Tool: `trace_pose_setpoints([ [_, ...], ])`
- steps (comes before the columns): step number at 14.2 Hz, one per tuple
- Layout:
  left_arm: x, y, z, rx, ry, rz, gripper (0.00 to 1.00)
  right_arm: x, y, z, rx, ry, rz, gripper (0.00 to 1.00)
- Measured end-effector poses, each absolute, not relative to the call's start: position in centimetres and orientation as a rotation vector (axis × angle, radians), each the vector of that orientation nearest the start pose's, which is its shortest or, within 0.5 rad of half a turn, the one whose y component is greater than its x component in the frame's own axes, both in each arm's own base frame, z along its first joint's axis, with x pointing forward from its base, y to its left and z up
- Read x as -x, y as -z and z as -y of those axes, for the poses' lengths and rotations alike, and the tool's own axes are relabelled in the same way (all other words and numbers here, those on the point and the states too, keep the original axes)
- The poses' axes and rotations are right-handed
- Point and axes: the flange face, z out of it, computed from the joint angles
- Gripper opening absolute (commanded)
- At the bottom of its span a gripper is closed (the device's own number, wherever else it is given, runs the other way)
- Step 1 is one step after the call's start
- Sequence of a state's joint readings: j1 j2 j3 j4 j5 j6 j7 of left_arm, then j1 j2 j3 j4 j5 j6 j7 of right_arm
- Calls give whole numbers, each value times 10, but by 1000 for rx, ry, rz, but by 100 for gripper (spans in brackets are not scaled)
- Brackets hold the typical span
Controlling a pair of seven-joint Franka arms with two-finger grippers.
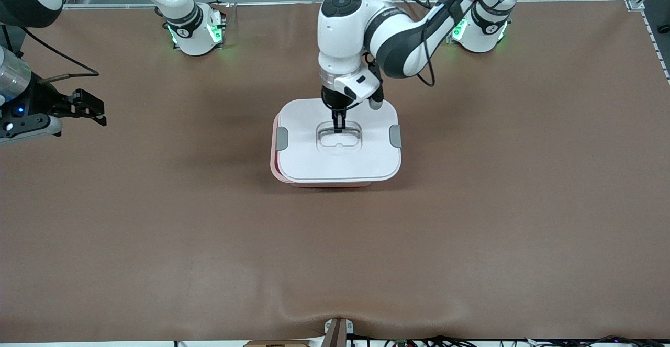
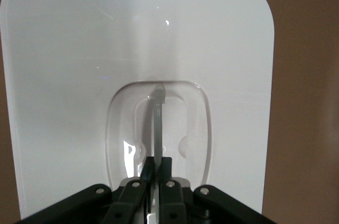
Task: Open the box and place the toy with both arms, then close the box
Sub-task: 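Lower the lid onto the box with the left gripper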
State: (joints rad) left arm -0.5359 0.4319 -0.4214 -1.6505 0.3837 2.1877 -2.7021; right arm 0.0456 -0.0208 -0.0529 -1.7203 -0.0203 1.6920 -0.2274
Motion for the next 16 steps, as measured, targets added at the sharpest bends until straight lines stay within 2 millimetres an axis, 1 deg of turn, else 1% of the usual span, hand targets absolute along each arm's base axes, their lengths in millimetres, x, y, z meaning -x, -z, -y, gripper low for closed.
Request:
trace_pose_setpoints([
  [2, -427, -386, 533, -2078, -176, -2096, 0, -553, -578, 11, 3147, -28, 268, 100],
  [5, -424, -378, 538, -2090, -184, -2078, 0, -549, -588, 20, 3151, -66, 181, 100],
  [8, -426, -367, 540, -2101, -199, -2068, 0, -548, -596, 34, 3144, -53, 113, 100],
  [10, -429, -366, 541, -2097, -195, -2068, 0, -548, -600, 41, 3130, -38, 79, 100],
  [13, -434, -367, 543, -2080, -186, -2072, 0, -548, -602, 40, 3126, -32, 48, 100],
  [16, -435, -366, 546, -2074, -180, -2078, 0, -549, -601, 37, 3124, -37, 52, 100],
])
